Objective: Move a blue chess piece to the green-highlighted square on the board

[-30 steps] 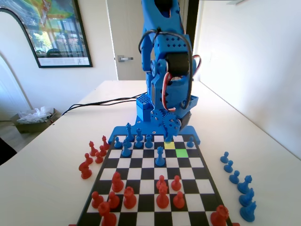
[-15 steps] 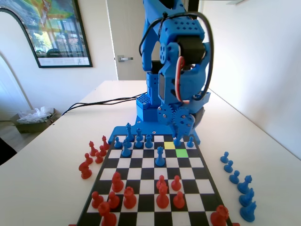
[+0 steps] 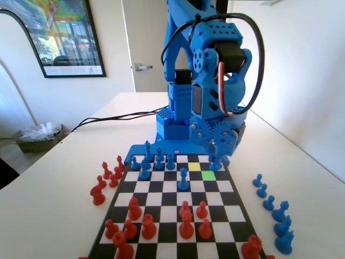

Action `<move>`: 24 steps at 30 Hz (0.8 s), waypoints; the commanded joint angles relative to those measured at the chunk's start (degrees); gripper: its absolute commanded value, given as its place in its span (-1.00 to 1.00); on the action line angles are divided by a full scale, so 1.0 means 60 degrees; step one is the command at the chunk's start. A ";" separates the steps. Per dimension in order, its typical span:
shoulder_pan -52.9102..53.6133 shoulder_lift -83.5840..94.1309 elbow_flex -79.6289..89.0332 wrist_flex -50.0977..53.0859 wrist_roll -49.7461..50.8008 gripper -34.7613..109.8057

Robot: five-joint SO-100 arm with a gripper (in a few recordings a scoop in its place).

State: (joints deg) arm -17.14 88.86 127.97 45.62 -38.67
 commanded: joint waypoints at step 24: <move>-0.0234 -0.0190 0.0483 -0.0542 -0.0425 -0.51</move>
State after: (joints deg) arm -17.67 86.13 131.31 42.19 -39.81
